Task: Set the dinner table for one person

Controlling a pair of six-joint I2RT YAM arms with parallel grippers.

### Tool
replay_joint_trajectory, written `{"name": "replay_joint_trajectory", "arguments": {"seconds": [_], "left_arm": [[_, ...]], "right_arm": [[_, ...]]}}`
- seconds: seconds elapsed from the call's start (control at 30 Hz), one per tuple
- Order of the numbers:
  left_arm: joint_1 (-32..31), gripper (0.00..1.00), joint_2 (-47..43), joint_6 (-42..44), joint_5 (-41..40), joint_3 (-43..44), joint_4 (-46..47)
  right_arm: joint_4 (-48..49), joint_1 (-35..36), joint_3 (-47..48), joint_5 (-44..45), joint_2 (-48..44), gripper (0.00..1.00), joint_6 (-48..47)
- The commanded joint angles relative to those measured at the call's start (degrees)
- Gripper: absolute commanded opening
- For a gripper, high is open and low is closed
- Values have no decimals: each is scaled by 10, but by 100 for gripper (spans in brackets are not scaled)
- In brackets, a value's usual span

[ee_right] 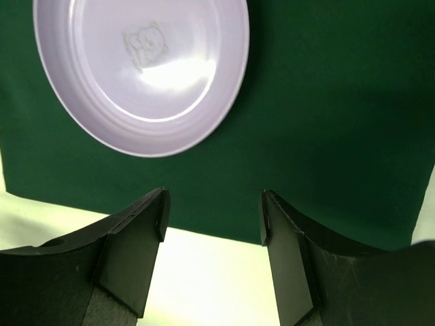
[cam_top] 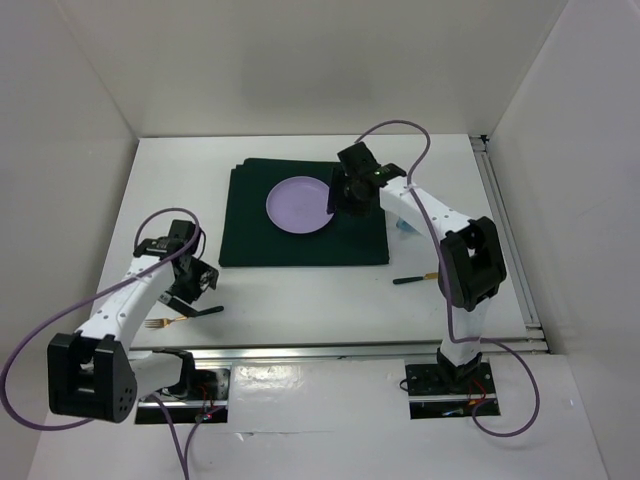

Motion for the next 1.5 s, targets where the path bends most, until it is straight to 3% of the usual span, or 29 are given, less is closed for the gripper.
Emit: {"name": "replay_joint_trajectory", "arguments": {"seconds": [0.0,0.13,0.6,0.7,0.8,0.83,0.93,0.97,1.1,1.2,1.3,1.47], "left_arm": [[19,84,34,-43,11,5,23],[19,80,99,-56,26,-1,29],[40,78,170,-63,32,-60,108],[46,73,184,-63,26,-68,123],[59,56,184,-56,26,-64,123],[64,35,177,-56,26,-57,116],[75,13,154,-28,-4,-16,84],[75,0,138,-14,-27,-3,73],[68,0,129,81,-91,110,28],[39,0,162,256,-64,205,55],[-25,0,242,366,-60,316,42],[-101,0,372,434,-69,444,13]], "right_arm": [[18,-1,-25,4,-41,66,-14],[24,-1,-40,-2,-47,66,-19],[16,-16,-81,4,-90,66,-30],[16,-16,-81,4,-90,66,-30],[10,-22,-81,9,-90,66,-30],[10,-22,-81,9,-95,66,-30],[4,-22,-86,15,-101,66,-30],[4,-22,-86,15,-106,66,-30],[4,-32,-100,20,-124,66,-30],[-1,-44,-111,20,-138,66,-30],[-1,-58,-118,13,-153,66,-16],[-17,-120,-145,13,-208,68,-4]]}}
